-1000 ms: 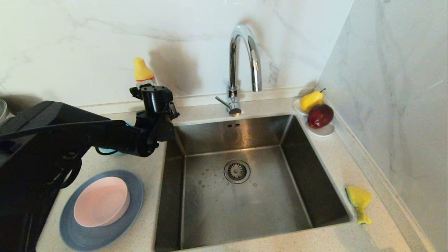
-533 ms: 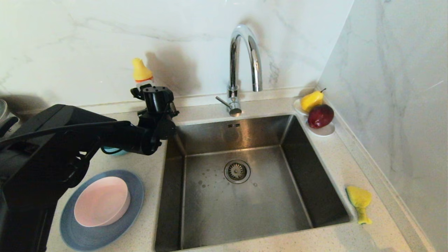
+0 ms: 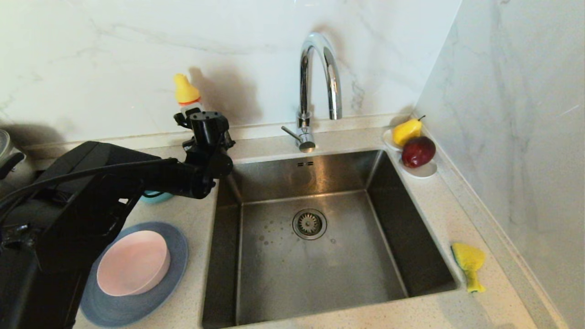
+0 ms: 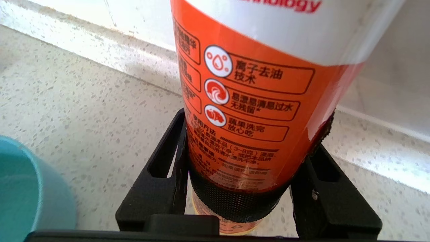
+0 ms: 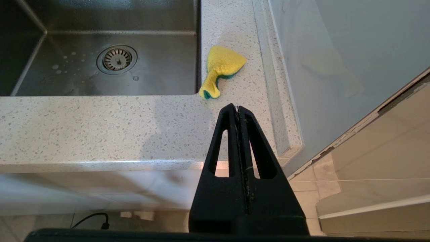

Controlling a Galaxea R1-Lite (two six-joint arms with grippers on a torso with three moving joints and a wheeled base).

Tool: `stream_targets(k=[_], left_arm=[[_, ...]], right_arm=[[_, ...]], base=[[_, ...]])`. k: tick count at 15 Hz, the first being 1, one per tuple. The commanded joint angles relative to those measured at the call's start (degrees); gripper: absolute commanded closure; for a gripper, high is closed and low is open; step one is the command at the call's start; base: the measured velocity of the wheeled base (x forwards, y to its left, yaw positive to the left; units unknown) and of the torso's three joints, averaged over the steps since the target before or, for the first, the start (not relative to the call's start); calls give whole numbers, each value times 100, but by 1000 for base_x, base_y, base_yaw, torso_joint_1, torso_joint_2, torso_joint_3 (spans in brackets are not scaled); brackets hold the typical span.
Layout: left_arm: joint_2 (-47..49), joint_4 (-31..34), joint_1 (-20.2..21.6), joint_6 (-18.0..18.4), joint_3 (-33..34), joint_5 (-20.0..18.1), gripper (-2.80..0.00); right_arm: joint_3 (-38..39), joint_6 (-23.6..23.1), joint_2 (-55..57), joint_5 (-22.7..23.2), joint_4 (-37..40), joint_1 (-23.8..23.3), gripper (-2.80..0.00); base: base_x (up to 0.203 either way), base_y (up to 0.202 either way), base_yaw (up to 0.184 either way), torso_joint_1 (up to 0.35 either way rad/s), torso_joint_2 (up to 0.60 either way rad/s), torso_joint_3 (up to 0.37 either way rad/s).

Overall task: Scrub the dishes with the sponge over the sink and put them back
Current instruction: Place the dish soap on the table

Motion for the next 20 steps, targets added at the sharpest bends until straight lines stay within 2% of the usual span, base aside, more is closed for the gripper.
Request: stream_targets(k=[1,6,20], left_arm=[[239,6,14,25,-250,21,0],[443,92,15,66,-678,23,0],[490,298,59,74,-745,155,0]], right_arm=[[0,-3,-9,5,-1,2,0],[0,-7,-9,5,-1,2,0],[0,1,-9,5,-1,2,0]], base=[[0,0,0,0,0,0],[0,0,0,0,0,0],[0,0,0,0,0,0]])
